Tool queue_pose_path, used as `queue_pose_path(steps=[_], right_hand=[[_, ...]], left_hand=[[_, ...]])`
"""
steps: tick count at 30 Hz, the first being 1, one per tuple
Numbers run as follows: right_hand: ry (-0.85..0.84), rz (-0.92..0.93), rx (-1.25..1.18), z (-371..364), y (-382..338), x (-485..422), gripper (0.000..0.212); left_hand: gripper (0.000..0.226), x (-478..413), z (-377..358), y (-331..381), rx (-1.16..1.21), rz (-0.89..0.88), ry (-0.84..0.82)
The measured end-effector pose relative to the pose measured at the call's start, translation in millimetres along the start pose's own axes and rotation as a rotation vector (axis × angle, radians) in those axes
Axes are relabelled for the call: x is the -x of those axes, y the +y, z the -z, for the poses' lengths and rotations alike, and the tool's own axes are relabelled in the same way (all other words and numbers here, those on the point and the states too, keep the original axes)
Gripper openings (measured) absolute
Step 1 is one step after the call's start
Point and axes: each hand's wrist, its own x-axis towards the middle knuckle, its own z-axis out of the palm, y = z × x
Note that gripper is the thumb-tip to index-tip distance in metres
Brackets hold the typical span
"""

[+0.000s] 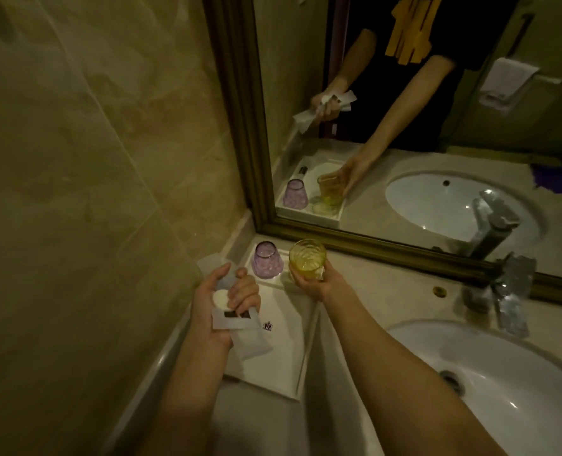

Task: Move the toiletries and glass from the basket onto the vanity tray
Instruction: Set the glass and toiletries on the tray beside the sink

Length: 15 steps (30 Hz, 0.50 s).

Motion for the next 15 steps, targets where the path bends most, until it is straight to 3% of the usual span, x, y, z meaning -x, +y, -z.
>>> queue_pose_path(steps=[4,6,9,15], right_hand=[[0.089,-0.059,-0.089,-9.8,-2.2,-17.4,0.043],[0.115,0.025,0.114,-13.1,0.0,-16.5,0.044],[0.095,-0.003,0.001,-1.6,1.5,-18.7,0.045],[0.229,0.049,0.358,-3.8,14.3,3.7,0.055]], left_hand=[[0.029,-15.9,-4.7,5.9,-0.062,-0.037,0.030],[0.028,-21.9,-4.8,7.8,-0.074,-0.039,0.041],[0.026,-28.6,-3.2,10.4,-0.048,-0.015,0.037],[0.028,-39.7,-1.1,15.7,-0.084,0.001,0.039]])
